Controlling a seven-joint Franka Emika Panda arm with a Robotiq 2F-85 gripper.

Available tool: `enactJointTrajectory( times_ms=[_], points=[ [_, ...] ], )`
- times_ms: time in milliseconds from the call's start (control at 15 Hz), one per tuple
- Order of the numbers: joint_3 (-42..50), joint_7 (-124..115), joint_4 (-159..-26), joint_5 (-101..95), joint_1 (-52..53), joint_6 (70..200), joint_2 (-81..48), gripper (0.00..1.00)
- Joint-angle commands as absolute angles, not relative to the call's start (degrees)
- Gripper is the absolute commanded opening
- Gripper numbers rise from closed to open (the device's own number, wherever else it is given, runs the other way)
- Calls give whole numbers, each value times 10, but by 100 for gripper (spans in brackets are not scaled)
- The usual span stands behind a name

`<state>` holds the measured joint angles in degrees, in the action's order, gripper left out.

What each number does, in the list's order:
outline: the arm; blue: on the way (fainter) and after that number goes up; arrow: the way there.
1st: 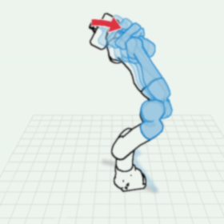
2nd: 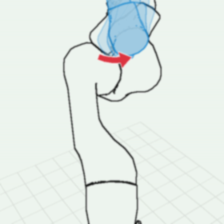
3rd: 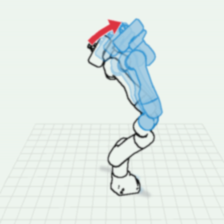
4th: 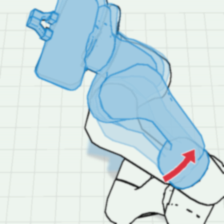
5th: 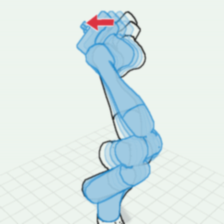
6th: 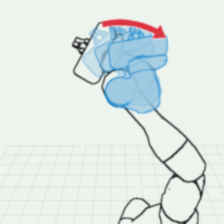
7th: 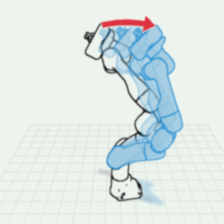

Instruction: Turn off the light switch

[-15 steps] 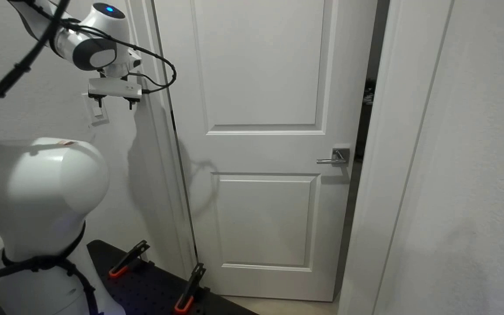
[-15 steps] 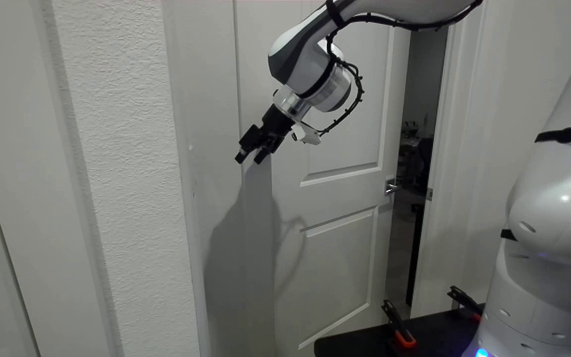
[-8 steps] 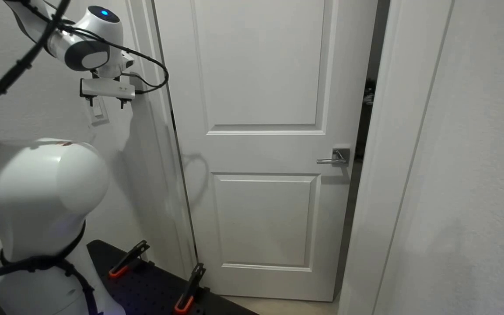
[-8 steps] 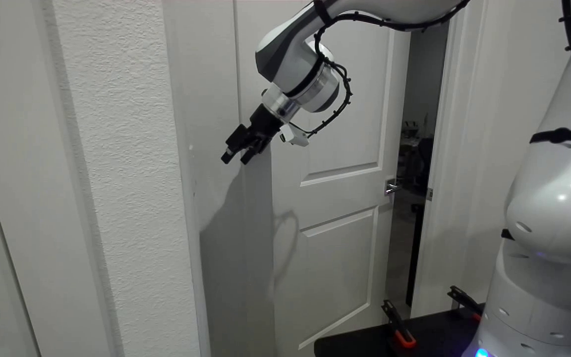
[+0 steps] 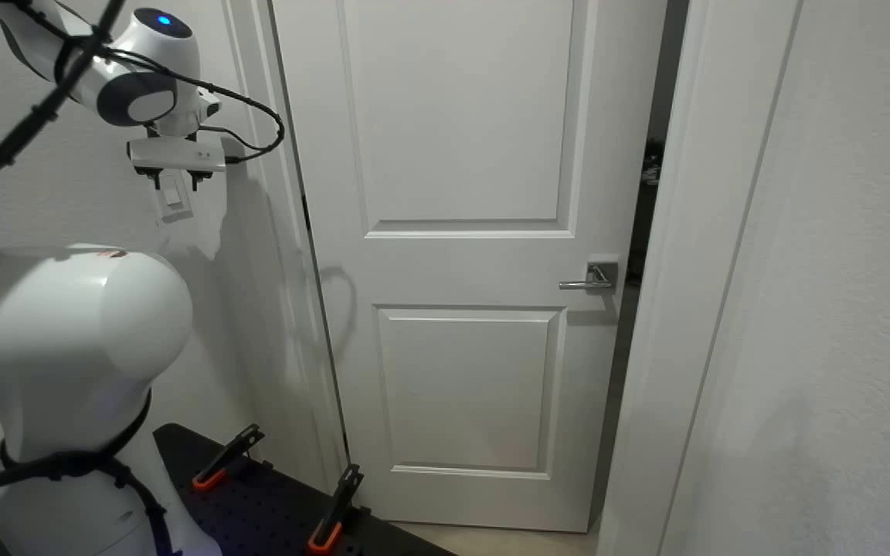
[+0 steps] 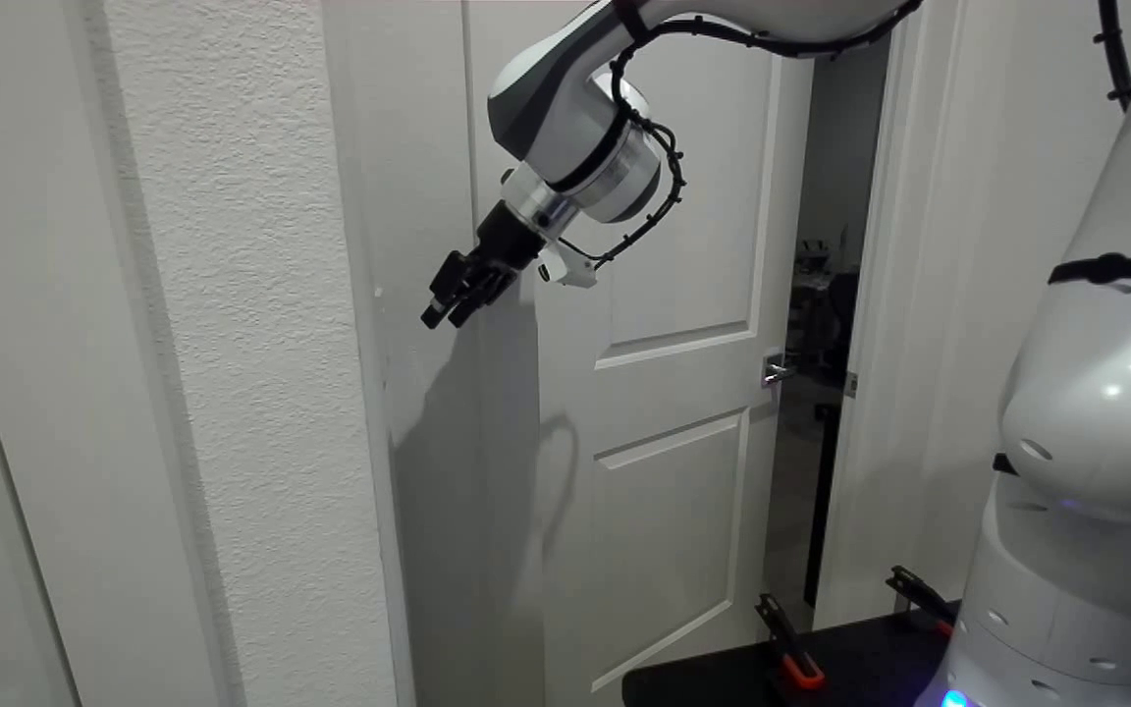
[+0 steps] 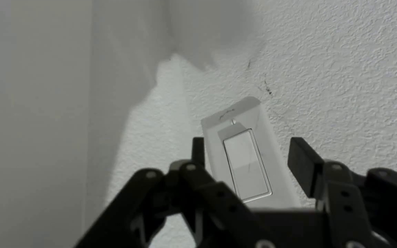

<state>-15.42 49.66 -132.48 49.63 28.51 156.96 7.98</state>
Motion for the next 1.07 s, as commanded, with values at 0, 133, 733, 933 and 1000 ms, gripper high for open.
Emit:
enactJointTrajectory(
  times_ms=[0,133,733,933,1000],
  points=[
    [-170,509,-1302,509,278,1600,53,34],
    [-163,511,-1293,508,289,1612,39,19],
    [-160,497,-1283,494,289,1599,13,1],
    [-159,497,-1280,494,289,1599,10,1],
    [-159,497,-1280,494,289,1599,10,1]
  ],
)
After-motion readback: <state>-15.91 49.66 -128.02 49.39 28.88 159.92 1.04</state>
